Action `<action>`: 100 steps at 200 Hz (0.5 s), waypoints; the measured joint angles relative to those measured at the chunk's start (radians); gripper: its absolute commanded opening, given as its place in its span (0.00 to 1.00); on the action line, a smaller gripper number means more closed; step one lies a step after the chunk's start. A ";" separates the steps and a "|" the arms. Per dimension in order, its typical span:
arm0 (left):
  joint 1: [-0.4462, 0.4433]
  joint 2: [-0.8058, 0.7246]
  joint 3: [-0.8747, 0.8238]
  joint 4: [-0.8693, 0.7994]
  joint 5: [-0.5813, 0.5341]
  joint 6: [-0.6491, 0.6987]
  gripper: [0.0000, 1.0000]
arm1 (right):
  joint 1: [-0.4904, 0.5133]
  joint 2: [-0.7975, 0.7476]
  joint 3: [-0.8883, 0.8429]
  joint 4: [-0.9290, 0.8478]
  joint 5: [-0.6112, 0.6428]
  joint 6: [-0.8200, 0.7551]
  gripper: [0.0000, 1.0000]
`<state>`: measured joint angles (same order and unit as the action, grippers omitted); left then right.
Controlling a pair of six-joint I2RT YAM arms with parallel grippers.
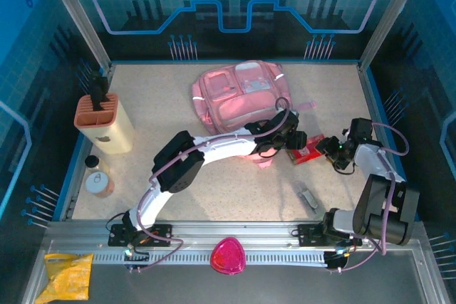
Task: Pack the student bag
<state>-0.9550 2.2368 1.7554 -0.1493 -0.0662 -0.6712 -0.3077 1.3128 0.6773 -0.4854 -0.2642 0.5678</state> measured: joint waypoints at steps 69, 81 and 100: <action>0.000 0.198 0.172 -0.076 0.024 0.020 0.39 | -0.002 0.077 0.017 0.048 -0.017 0.007 0.54; 0.000 0.204 0.180 -0.093 0.026 0.022 0.37 | -0.002 0.095 0.023 0.058 -0.028 0.010 0.53; -0.001 0.204 0.189 -0.119 0.030 0.023 0.36 | -0.001 0.120 0.027 0.075 -0.046 0.013 0.53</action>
<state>-0.9562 2.4405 1.9442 -0.2687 -0.0360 -0.6483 -0.3088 1.4326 0.7040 -0.4107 -0.3103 0.5808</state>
